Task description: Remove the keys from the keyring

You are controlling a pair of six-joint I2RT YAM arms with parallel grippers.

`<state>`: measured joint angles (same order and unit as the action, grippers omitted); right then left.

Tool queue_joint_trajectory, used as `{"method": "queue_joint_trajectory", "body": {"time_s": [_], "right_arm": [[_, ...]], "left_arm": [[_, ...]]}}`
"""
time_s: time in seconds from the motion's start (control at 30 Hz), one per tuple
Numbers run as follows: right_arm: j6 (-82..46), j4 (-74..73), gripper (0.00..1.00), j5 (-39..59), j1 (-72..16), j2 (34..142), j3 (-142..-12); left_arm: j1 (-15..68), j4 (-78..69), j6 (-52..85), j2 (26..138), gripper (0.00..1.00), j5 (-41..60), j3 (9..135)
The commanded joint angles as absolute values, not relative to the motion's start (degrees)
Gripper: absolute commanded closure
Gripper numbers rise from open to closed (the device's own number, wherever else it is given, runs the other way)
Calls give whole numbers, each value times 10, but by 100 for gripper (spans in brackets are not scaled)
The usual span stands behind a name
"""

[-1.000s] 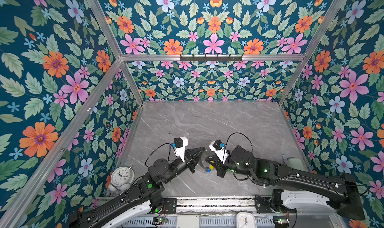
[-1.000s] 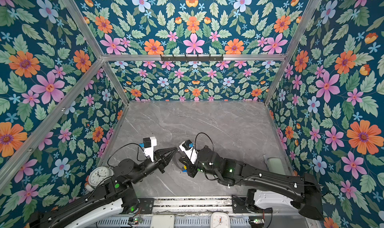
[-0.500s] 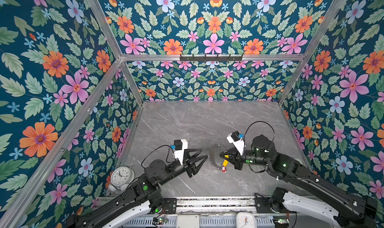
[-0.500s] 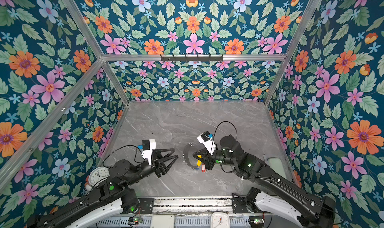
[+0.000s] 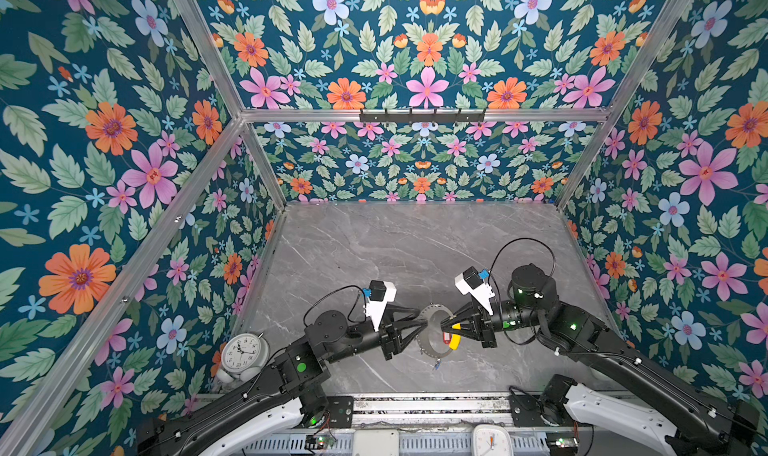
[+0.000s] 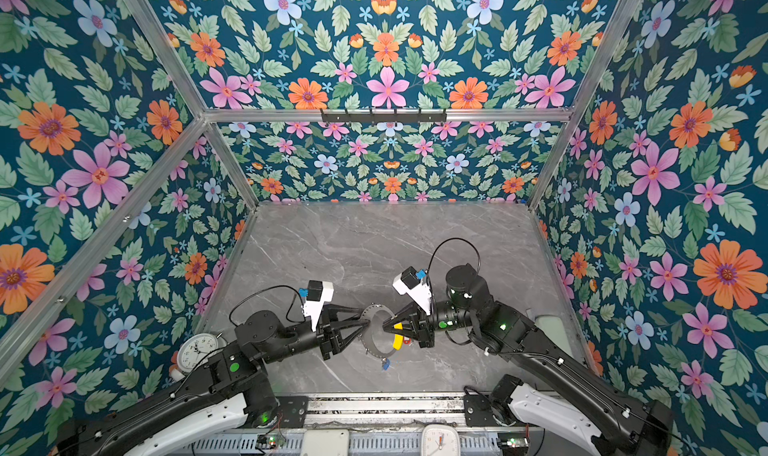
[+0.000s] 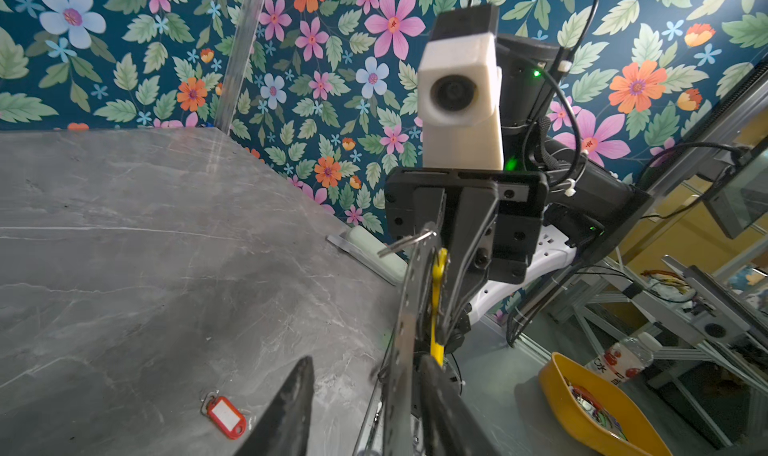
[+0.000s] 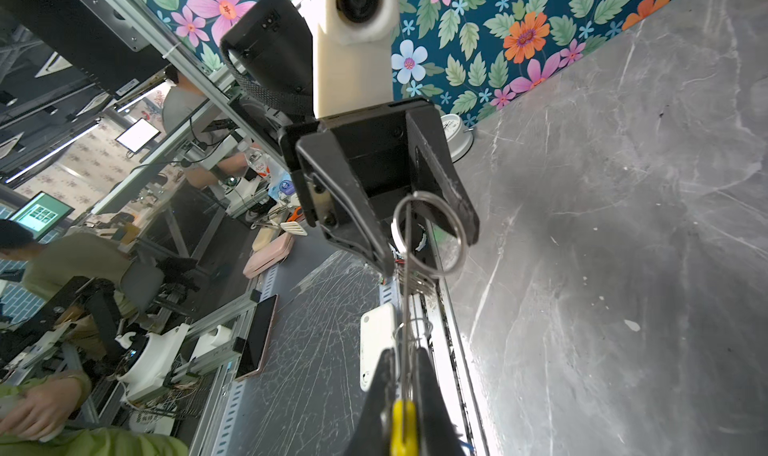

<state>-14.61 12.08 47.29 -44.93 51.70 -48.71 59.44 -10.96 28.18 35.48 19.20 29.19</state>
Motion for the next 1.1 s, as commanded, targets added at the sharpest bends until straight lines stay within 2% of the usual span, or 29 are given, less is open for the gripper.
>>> {"method": "queue_joint_trajectory", "body": {"time_s": [0.0, 0.2, 0.23, 0.37, 0.47, 0.77, 0.93, 1.07], "right_arm": [[-138, 105, 100, 492, -450, 524, -496], [-143, 106, 100, 464, -450, 534, -504], [-148, 105, 97, 452, -450, 534, -505], [-167, 100, 68, 379, -449, 525, -505], [-188, 88, 59, 311, -450, 510, -495], [-213, 68, 60, 163, -473, 490, -471], [-157, 102, 62, 13, -560, 508, -476], [-131, 96, 63, -49, -610, 528, -468]], "left_arm": [[595, -155, 290, 360, 72, 227, 295], [594, -183, 304, 369, 99, 240, 294], [594, -188, 309, 369, 100, 238, 292], [594, -219, 334, 366, 100, 213, 283], [594, -236, 357, 365, 100, 160, 277], [595, -240, 396, 398, 100, -49, 287], [594, -216, 432, 411, 100, -145, 303], [594, -183, 449, 425, 100, -162, 327]]}}
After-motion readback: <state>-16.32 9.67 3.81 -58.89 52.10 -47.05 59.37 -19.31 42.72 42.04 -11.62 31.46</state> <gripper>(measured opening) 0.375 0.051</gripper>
